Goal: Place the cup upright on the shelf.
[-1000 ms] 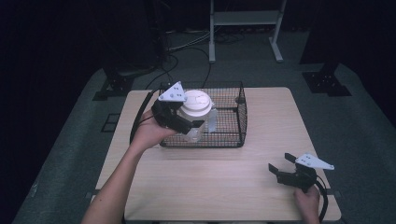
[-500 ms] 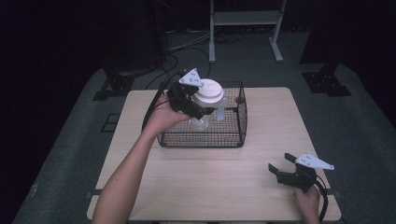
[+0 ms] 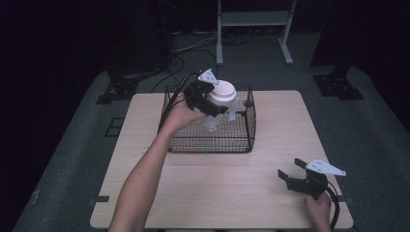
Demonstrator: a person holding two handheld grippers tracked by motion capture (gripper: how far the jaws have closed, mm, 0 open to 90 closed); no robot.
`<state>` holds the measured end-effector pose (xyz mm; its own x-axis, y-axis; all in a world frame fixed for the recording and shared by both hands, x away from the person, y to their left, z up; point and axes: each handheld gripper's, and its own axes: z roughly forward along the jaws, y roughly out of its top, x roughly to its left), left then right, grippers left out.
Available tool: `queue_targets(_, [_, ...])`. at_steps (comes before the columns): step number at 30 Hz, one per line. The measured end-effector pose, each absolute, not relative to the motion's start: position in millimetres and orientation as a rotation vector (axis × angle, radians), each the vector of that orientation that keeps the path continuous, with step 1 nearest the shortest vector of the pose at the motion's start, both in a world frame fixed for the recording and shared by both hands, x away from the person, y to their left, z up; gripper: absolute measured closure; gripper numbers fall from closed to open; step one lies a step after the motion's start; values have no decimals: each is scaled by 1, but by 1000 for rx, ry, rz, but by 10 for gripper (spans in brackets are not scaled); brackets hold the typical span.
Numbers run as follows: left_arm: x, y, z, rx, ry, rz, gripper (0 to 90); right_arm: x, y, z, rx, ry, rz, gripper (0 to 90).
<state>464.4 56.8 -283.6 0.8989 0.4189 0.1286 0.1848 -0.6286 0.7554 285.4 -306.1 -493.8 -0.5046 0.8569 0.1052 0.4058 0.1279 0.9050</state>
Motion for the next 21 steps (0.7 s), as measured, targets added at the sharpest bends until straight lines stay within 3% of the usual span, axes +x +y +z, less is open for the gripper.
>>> queue_targets(21, [504,58,-333,2235,572,304,152,285,-307,-494,1213,1964,1365,135])
